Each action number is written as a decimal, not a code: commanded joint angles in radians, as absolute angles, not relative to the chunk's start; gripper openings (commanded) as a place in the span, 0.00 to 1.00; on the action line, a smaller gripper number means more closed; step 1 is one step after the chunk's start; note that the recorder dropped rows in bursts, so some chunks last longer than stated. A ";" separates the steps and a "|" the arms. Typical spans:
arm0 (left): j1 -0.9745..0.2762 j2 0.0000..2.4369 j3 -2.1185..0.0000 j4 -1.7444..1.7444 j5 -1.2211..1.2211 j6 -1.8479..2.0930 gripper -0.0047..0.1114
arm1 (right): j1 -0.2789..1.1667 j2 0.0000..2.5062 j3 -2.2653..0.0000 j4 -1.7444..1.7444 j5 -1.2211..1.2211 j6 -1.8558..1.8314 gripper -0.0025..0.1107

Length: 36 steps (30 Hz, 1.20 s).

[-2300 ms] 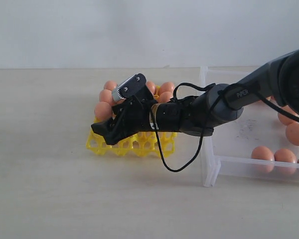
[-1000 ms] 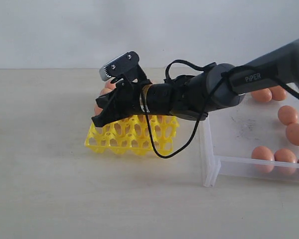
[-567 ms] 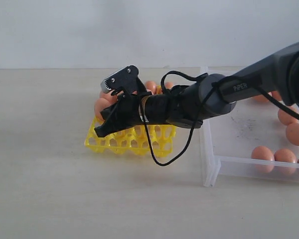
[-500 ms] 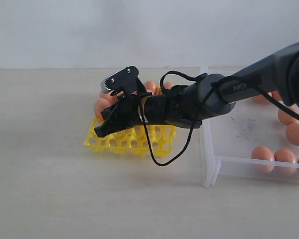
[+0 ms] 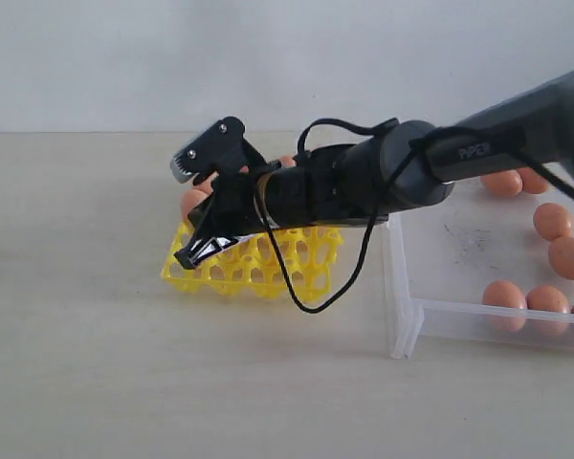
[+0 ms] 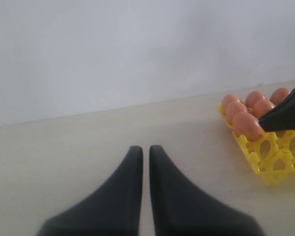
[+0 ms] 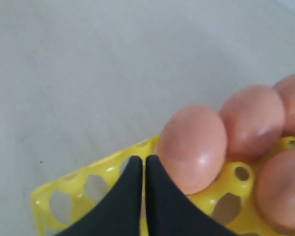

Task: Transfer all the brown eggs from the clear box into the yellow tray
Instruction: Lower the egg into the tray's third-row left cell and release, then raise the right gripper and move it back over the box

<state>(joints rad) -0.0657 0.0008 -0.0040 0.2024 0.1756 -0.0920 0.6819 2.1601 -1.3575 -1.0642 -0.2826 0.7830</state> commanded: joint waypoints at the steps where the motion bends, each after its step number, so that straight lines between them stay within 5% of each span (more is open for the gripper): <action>1: -0.071 0.000 0.000 0.200 0.173 -0.097 0.07 | 0.708 2.053 -1.351 -1.054 -0.078 0.720 0.02; 13: -0.071 0.000 0.000 0.200 0.173 -0.097 0.07 | 0.603 1.801 -1.169 -1.034 -0.023 0.713 0.02; 21: -0.071 0.000 0.000 0.200 0.173 -0.097 0.07 | 0.377 1.693 -1.155 -1.045 0.087 0.715 0.02; 30: -0.071 0.000 0.000 0.200 0.173 -0.097 0.07 | 0.091 1.616 -1.155 -1.164 -0.049 0.587 0.02; 36: -0.071 0.000 0.000 0.200 0.173 -0.097 0.07 | 0.017 1.700 -1.230 -0.912 0.226 0.689 0.02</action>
<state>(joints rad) -0.0657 0.0008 -0.0040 0.2024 0.1756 -0.0920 0.0433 1.6656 -1.2033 -1.0676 0.0887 0.6351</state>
